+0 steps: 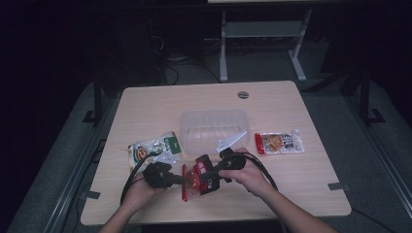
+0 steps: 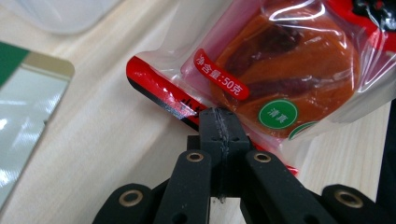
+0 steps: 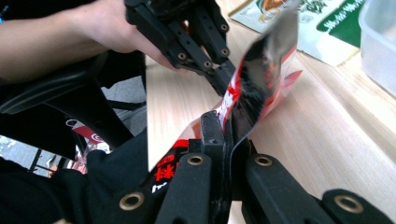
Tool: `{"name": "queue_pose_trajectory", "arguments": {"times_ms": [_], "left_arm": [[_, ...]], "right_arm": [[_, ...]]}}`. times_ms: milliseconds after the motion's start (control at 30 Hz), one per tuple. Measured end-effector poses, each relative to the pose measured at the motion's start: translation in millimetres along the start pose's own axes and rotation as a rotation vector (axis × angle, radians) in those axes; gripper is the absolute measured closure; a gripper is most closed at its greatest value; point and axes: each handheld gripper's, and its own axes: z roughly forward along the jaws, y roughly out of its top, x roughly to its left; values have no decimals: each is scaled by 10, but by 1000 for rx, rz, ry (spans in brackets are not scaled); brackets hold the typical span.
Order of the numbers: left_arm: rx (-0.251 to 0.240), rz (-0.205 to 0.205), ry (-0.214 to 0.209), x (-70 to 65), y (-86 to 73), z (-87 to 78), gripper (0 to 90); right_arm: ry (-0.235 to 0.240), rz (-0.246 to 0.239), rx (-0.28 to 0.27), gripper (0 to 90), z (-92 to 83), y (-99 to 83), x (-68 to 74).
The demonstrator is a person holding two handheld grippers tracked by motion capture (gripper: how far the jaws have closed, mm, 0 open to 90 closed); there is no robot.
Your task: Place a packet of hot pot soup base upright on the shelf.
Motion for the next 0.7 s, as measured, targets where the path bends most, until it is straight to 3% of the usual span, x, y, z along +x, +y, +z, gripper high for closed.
{"name": "queue_pose_trajectory", "arguments": {"times_ms": [233, 500, 700], "left_arm": [[-25, 9, -50, -27, 46, 31, 899], [-62, 9, -64, -30, 33, -38, 897], [-68, -15, -84, 3, -51, -122, 800]], "right_arm": [[19, -35, -16, 899, -40, 32, 90], [23, -44, -26, 900, -125, 60, 118], [10, -46, -54, 900, -242, 62, 117]]}}
